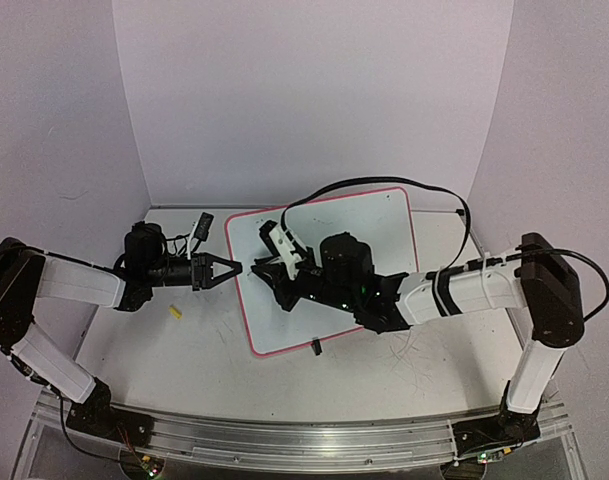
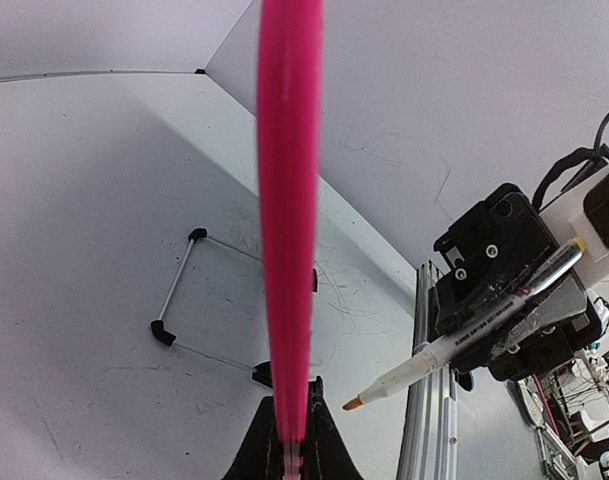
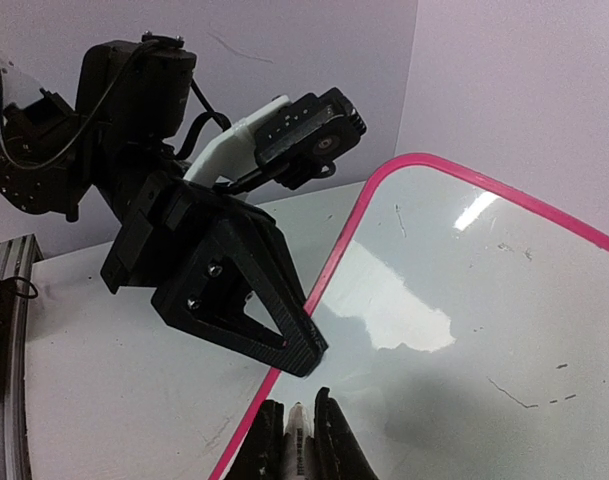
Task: Write a sentence on the whiteboard
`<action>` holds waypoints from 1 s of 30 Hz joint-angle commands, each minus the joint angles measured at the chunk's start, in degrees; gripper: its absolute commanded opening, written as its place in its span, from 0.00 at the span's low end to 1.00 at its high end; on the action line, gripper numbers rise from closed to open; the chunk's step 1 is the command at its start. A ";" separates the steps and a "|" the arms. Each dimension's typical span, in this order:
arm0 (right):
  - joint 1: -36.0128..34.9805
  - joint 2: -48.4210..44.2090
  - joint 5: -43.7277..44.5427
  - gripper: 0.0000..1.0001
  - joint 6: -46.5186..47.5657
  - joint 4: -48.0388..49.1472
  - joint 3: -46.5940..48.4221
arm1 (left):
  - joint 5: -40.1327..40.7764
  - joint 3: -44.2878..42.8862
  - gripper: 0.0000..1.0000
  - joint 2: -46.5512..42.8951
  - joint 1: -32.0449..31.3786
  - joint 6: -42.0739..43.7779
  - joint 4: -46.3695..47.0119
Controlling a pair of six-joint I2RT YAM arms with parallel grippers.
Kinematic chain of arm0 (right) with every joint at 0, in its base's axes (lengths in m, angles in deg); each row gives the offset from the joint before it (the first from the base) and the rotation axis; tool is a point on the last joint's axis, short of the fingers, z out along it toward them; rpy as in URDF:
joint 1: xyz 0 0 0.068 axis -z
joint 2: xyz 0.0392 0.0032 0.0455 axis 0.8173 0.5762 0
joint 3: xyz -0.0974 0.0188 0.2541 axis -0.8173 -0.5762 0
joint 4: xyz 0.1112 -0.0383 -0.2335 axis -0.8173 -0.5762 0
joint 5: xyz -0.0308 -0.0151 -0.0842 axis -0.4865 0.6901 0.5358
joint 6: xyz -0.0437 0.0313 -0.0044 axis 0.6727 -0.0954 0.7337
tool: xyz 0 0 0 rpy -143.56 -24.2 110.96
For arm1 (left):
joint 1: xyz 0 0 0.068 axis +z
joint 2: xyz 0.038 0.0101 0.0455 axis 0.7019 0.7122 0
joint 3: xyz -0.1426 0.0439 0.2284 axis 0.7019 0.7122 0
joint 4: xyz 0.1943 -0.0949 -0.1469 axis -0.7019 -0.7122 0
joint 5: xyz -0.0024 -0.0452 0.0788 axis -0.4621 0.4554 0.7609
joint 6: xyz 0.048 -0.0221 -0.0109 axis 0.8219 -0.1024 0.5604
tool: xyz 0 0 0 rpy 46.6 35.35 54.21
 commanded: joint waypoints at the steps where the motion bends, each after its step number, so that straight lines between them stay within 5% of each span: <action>1: -0.11 1.36 2.39 0.00 0.47 2.30 3.45 | 0.69 -2.06 0.00 0.88 -0.43 2.08 0.25; 30: -0.10 3.48 1.92 0.00 1.32 2.39 5.57 | 0.65 -2.03 0.00 0.90 -0.42 2.32 0.05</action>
